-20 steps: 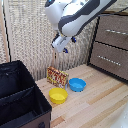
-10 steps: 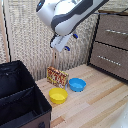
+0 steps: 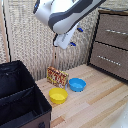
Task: Locate and clasp the grip of the topmost drawer. Steadily and circumspectly yank the drawer open. Discover and seize the nutrition bar using your clamp. Deposit the nutrition bar in the accessible drawer. Unclench the nutrition bar.
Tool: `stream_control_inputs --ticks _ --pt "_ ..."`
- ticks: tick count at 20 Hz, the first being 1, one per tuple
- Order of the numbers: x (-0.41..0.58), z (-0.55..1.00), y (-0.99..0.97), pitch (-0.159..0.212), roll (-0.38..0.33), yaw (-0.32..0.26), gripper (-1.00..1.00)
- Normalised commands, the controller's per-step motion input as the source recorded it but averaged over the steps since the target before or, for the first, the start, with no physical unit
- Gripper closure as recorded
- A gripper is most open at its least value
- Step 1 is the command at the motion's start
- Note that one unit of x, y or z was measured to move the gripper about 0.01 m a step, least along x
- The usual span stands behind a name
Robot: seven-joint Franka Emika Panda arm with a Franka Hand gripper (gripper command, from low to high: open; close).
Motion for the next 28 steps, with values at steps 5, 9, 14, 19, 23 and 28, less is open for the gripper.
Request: stream_control_inputs --ticks 5,9,14,19,23,28 --pt "-0.005 0.00 -0.22 -0.077 -0.176 0.241 -1.00" --pt "0.000 0.00 -0.19 -0.040 -0.147 0.285 -1.00" --pt "-0.139 0.10 -0.28 -0.012 -0.186 0.225 -1.00" --pt "-0.495 0.34 -0.49 -0.003 -0.210 0.092 -1.00" --pt "-0.407 0.21 -0.59 -0.007 -0.167 0.095 -1.00" --pt "-0.084 0.00 -0.66 -0.019 -0.116 0.147 -1.00"
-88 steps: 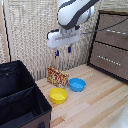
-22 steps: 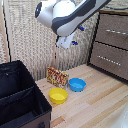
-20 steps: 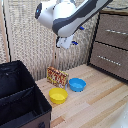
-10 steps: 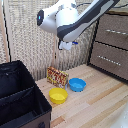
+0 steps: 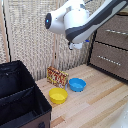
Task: Locate and clasp the grip of the topmost drawer. Steadily and circumspectly yank the drawer open. Discover and seize the nutrition bar using your clamp. Deposit the nutrition bar in the accessible drawer. Unclench the nutrition bar.
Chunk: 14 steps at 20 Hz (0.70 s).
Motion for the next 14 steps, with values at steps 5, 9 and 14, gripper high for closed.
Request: stream_control_inputs --ticks 5,9,14 --pt "-0.001 0.00 -0.63 -0.023 -0.124 0.164 -1.00" --pt "-0.107 0.01 -0.65 -0.032 -0.166 0.120 -1.00" --pt "-0.171 0.00 -0.74 -0.032 -0.143 0.092 -1.00"
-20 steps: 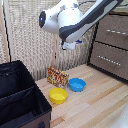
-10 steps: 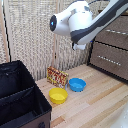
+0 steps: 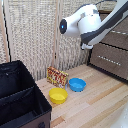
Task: Locate and clasp the grip of the topmost drawer. Steadily and circumspectly yank the drawer open. Discover and seize the nutrition bar using your clamp. Deposit the nutrition bar in the accessible drawer. Unclench the nutrition bar.
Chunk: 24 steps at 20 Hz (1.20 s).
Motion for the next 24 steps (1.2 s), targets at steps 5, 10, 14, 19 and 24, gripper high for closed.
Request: stream_control_inputs --ticks 5,10,14,19,24 --pt "-0.209 0.00 -0.83 -0.042 -0.116 0.072 -1.00" --pt "-0.165 0.00 -0.83 -0.043 -0.113 0.076 -1.00" --pt "-0.096 0.00 -0.80 -0.018 -0.119 0.088 -1.00" --pt "0.066 -0.10 -0.68 0.025 -0.042 0.118 1.00" --pt "0.019 0.00 -0.17 0.002 0.000 0.019 1.00"
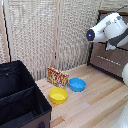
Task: Locate and clasp the grip of the topmost drawer. Steadily and circumspectly yank the drawer open. Discover and seize the nutrition bar using your clamp. Deposit the nutrition bar in the accessible drawer. Unclench the nutrition bar.
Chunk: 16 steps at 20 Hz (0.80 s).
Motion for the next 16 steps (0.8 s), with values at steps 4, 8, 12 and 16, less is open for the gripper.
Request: stream_control_inputs --ticks 4,8,12,16 --pt "0.000 0.01 -0.06 0.000 0.000 0.000 1.00" --pt "0.031 0.05 -0.02 0.010 0.021 -0.025 1.00" --pt "0.121 0.03 0.18 0.052 0.003 -0.089 1.00" --pt "0.212 0.01 0.61 0.085 0.119 -0.079 1.00"
